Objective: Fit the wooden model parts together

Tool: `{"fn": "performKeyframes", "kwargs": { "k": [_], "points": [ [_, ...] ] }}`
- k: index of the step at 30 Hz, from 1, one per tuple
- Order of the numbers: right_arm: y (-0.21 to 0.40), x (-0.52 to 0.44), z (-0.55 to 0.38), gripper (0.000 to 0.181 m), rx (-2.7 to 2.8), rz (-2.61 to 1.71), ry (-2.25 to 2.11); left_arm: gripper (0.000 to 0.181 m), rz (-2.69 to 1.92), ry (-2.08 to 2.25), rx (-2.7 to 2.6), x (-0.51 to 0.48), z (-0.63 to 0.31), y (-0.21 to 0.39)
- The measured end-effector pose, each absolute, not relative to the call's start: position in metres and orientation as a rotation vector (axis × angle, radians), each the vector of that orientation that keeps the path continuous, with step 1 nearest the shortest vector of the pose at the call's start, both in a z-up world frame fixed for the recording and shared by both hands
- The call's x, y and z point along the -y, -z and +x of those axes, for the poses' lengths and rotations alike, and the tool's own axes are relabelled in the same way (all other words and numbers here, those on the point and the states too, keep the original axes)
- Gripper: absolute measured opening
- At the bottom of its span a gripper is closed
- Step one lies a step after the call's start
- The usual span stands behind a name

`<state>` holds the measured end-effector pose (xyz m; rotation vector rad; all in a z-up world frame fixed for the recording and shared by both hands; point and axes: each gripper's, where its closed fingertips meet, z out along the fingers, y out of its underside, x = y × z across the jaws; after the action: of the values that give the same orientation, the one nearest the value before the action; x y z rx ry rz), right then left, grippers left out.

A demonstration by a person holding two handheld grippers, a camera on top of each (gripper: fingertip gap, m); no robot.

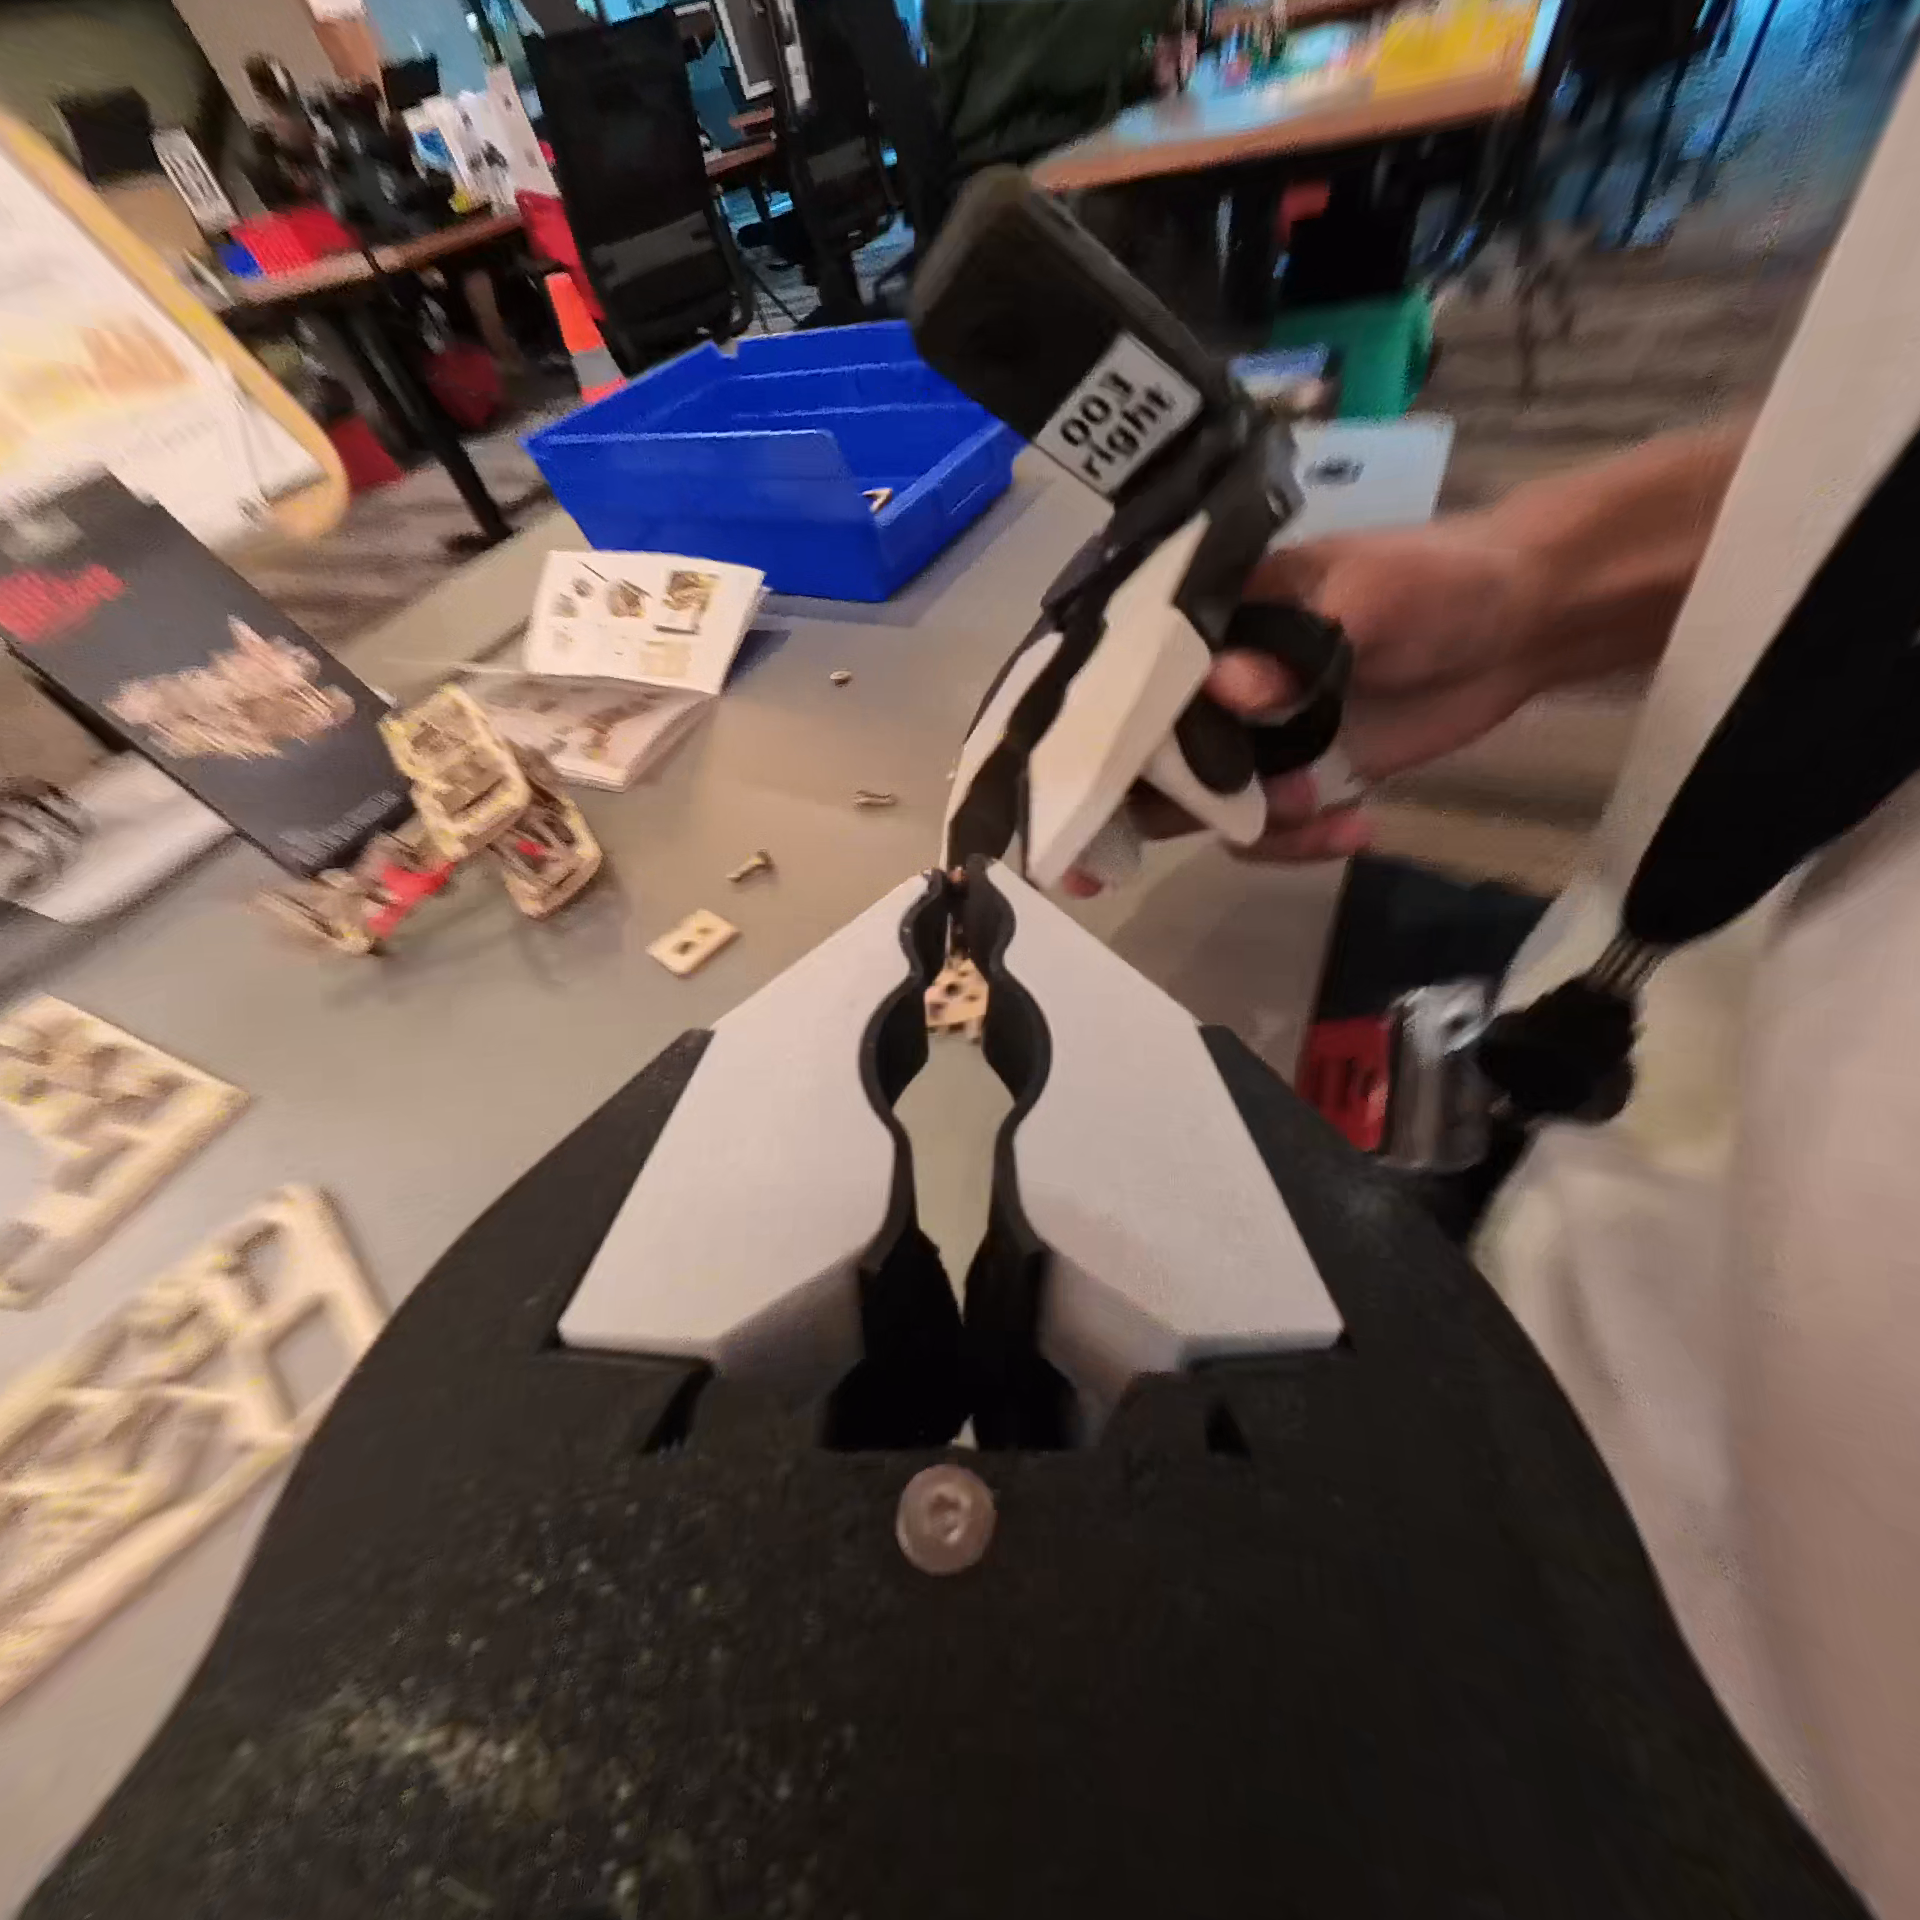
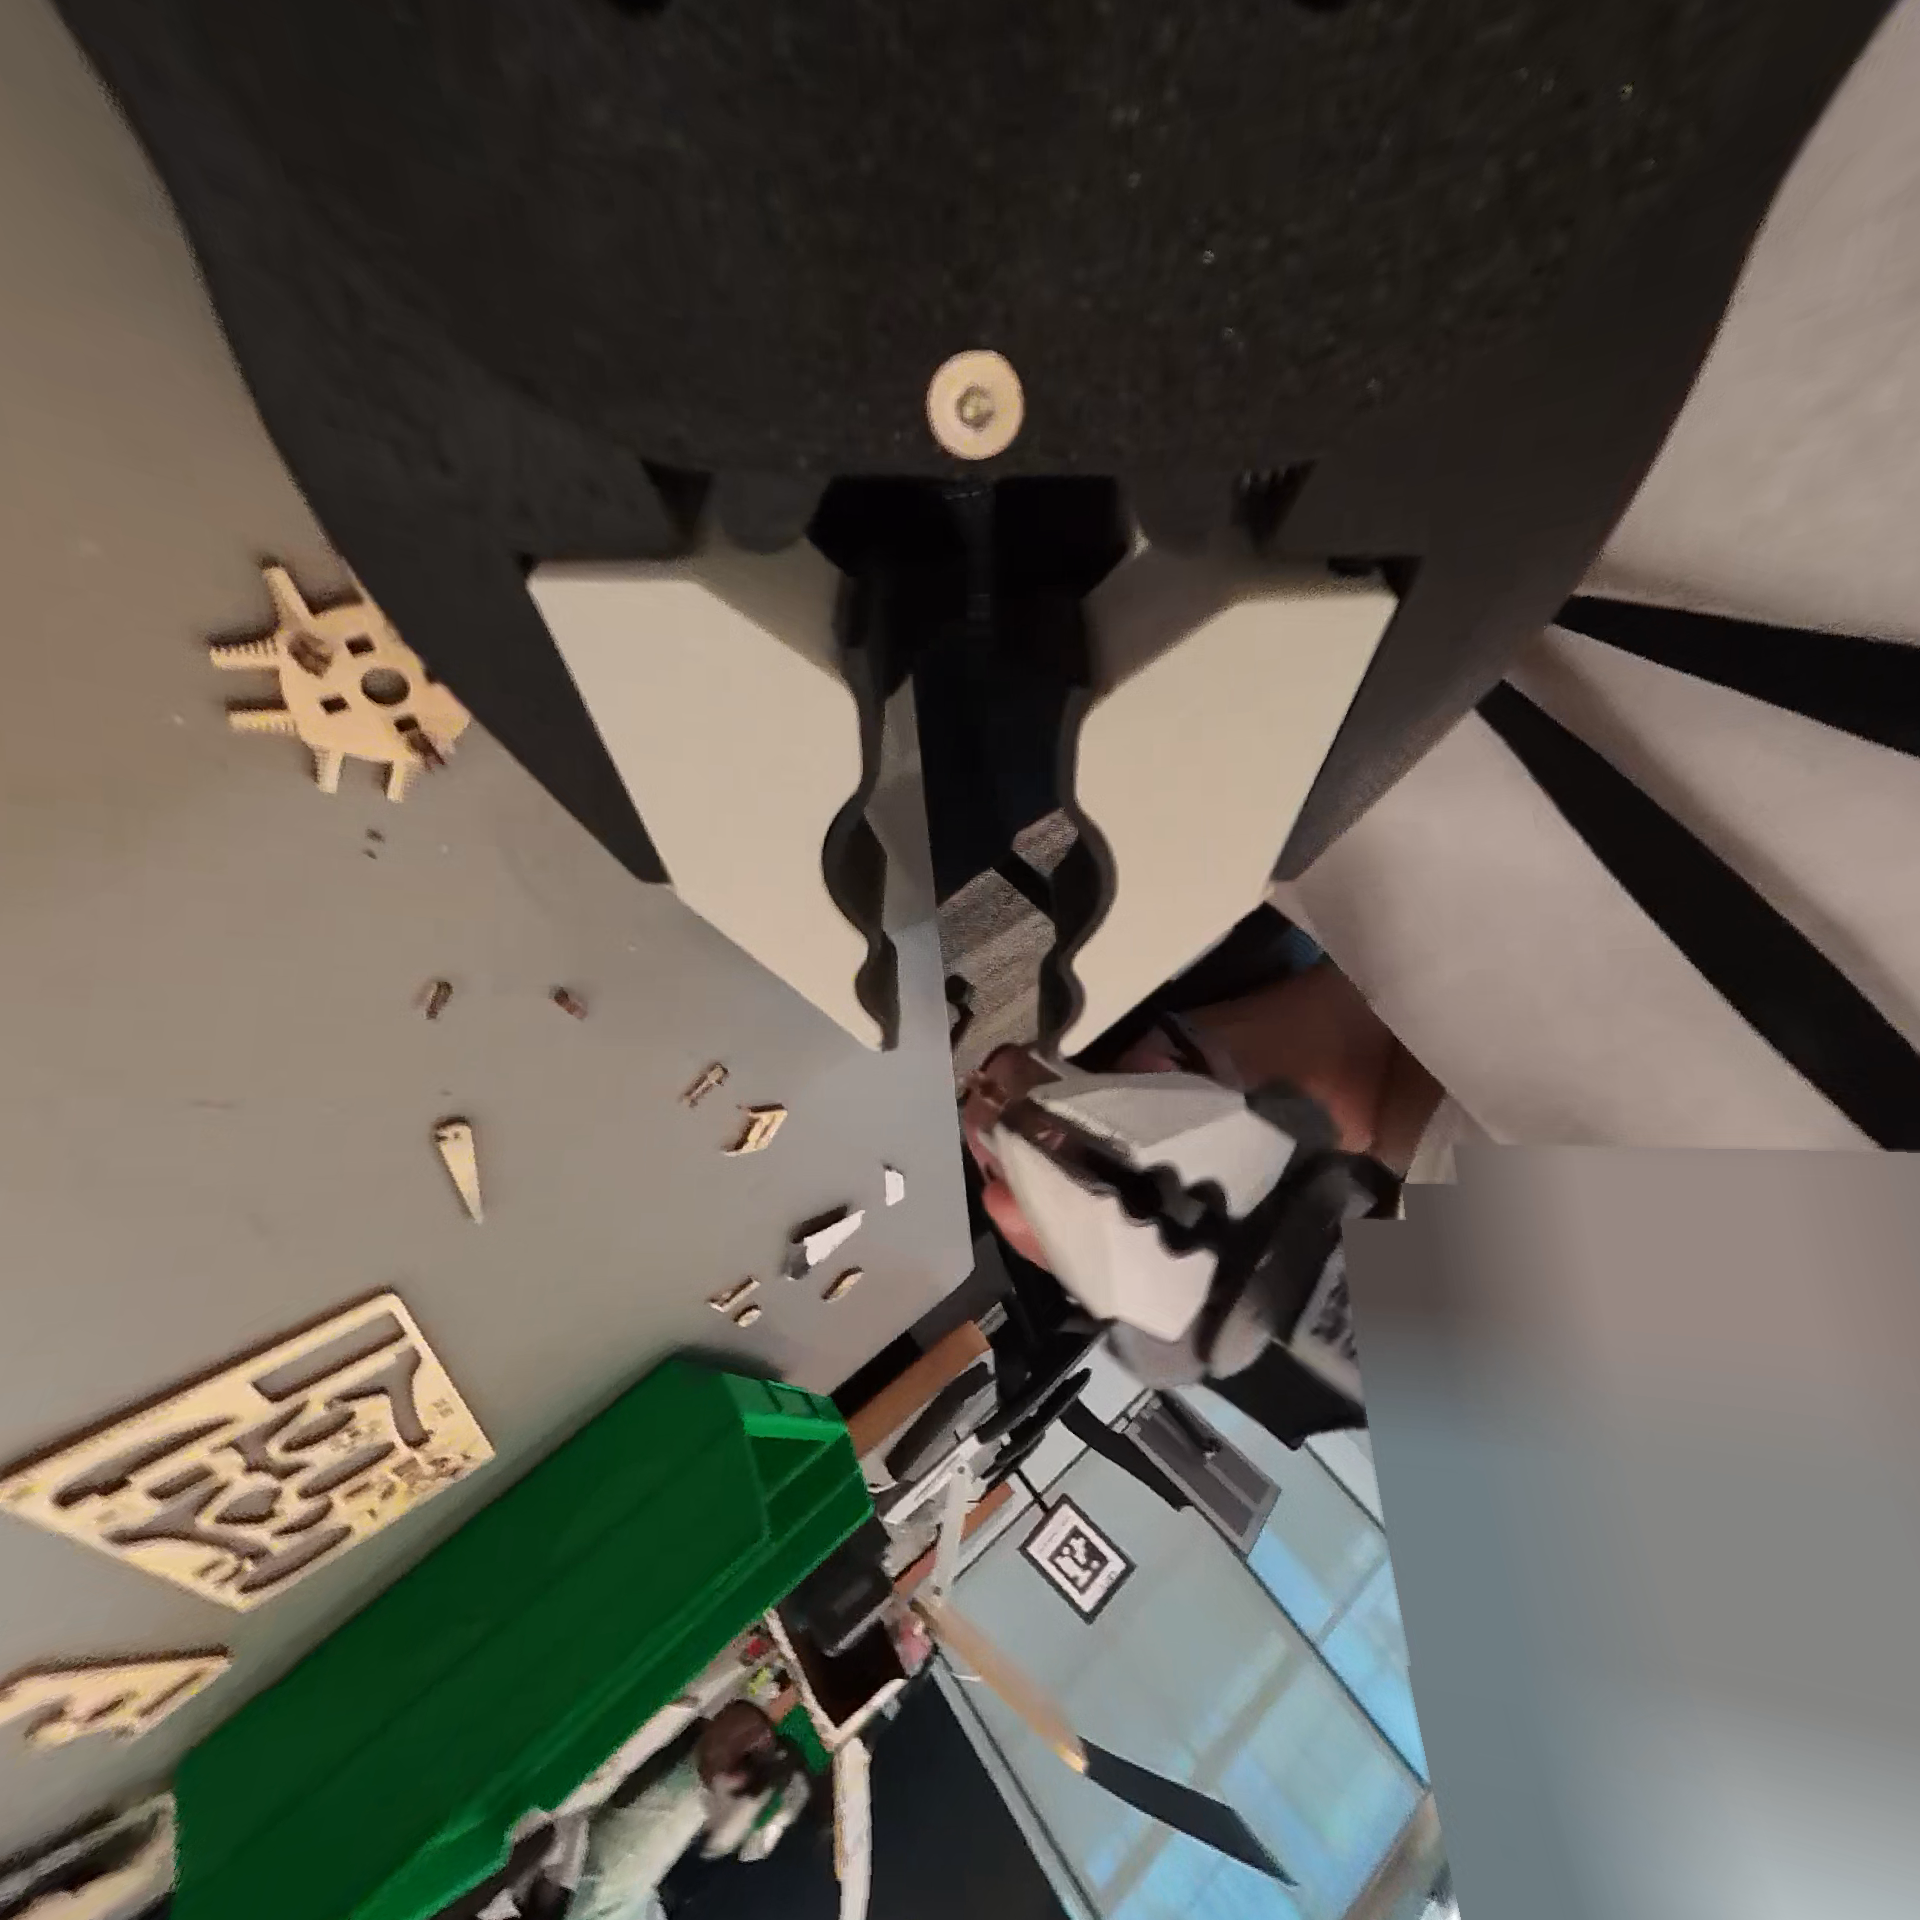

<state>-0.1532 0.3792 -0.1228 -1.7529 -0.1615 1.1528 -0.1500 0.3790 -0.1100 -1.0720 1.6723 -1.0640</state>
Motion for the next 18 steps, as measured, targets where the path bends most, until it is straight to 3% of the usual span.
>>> {"fn": "performKeyframes", "kwargs": {
  "k": [11, 18],
  "points": [
    [0.126, -0.384, -0.153, 0.023, 0.614, -1.644, -0.406, 0.0, -1.805, 2.173, -1.169, -0.384, -0.145, 0.107],
    [0.106, -0.375, -0.164, 0.019, 0.395, -1.632, -0.881, 0.0, -1.722, 2.215, -1.161, -0.377, -0.148, 0.099]
  ]
}}
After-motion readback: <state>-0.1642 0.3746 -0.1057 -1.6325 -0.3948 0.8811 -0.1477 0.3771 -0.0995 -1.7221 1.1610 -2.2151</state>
